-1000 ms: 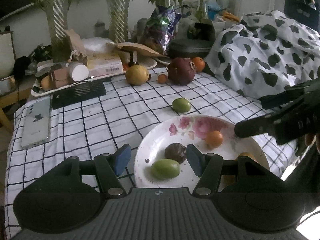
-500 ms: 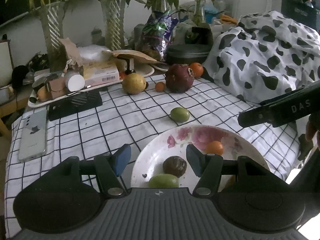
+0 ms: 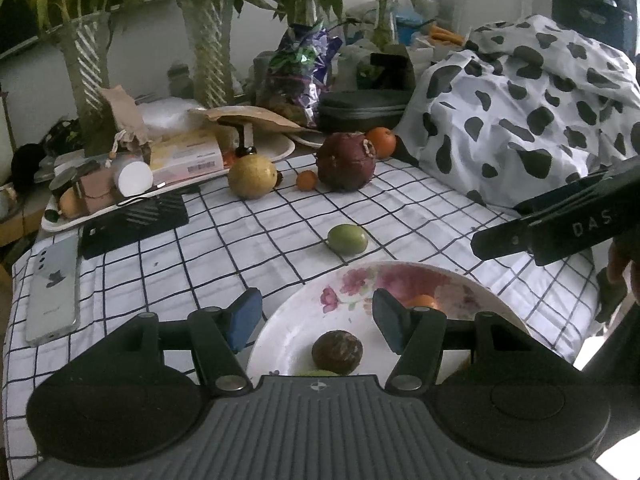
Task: Organize fruits
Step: 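Withdraw both open grippers from the plate, then move the left gripper toward the yellow passion fruit while the right approaches the red pomegranate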
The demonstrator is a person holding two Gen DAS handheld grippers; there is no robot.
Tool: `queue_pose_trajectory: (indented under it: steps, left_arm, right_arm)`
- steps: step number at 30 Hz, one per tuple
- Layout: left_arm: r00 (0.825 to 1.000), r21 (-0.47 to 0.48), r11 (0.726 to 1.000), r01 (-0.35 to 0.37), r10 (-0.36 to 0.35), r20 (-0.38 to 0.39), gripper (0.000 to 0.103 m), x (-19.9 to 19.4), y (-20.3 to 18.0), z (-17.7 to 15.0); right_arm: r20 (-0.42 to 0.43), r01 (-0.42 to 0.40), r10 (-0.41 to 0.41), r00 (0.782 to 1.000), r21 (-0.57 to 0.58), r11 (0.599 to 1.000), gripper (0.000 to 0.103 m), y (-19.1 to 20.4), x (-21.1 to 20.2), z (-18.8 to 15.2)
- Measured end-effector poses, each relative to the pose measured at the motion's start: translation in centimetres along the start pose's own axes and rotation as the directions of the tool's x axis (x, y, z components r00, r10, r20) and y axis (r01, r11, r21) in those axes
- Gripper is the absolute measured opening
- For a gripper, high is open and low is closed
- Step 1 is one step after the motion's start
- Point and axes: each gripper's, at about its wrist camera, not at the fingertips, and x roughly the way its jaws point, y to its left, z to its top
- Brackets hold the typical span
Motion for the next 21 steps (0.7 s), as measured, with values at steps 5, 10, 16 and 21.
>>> queue_pose_trajectory:
  steps: [5, 10, 16, 21]
  left_arm:
    - [1.000, 0.015, 1.000, 0.014, -0.014, 0.005, 0.059, 0.7, -0.1, 0.5]
    - [1.000, 0.017, 1.000, 0.021, -0.021, 0.011, 0.059, 1.7, 0.7, 1.0]
    - [1.000, 0.002, 1.000, 0.013, -0.013, 0.016, 0.059, 3.0, 2.2, 1.8]
    - [1.000, -0.008, 1.000, 0.012, -0.011, 0.021, 0.059, 4.4, 3.3, 2.5]
  right_arm:
    - [-0.003, 0.018, -0.018, 1.000, 0.001, 1.000, 0.103, -0.5, 0.6, 0.2]
    - [-0.012, 0.038, -0.038, 0.999, -0.013, 0.999, 0.103, -0.9, 1.7, 0.6]
    - [-0.014, 0.045, -0.046, 0.999, -0.031, 0.998, 0.103, -1.1, 2.9, 1.5]
    - [-0.012, 0.048, -0.049, 0.999, -0.051, 0.998, 0.103, -1.0, 4.1, 2.3]
